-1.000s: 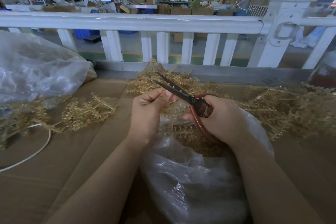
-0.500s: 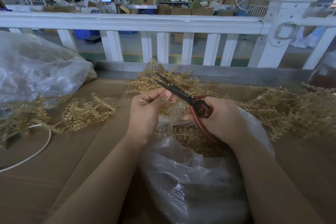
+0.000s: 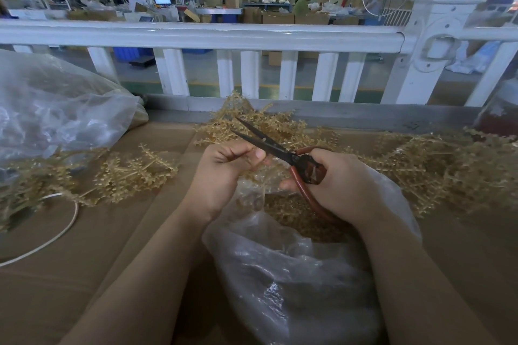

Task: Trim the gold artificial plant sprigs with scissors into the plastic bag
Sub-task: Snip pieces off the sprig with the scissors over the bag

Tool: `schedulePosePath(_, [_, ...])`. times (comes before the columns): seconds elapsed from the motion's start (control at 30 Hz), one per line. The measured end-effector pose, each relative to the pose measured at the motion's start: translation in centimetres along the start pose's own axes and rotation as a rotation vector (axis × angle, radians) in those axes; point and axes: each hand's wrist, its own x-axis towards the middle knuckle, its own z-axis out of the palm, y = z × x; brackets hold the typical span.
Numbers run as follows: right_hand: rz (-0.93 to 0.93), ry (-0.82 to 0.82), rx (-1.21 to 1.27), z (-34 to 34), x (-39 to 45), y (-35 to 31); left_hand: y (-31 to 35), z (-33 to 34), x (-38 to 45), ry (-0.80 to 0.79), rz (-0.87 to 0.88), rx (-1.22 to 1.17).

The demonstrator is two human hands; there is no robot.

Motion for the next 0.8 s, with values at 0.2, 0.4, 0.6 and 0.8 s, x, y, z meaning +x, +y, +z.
schedulePosePath(0.2, [-0.024,0.073,0.021,0.82,0.09,0.77,-0.02,0.08,0.07,-0.008,-0.018,-0.040])
schedulePosePath(0.4, [-0.046,0.115,0.056,0.57,-0.12,0.16,0.10,0.17,0.06,-0.007,-0.022,-0.030])
schedulePosePath(0.6, [-0.022,0.107,0.071,0.71,0.03,0.32,0.02,0.25,0.02,-0.016,-0.034,-0.052])
schedulePosePath(0.8, [0.025,0.068,0.118,0.75,0.19,0.43,-0.18,0.35,-0.02,0.027,-0.031,-0.106])
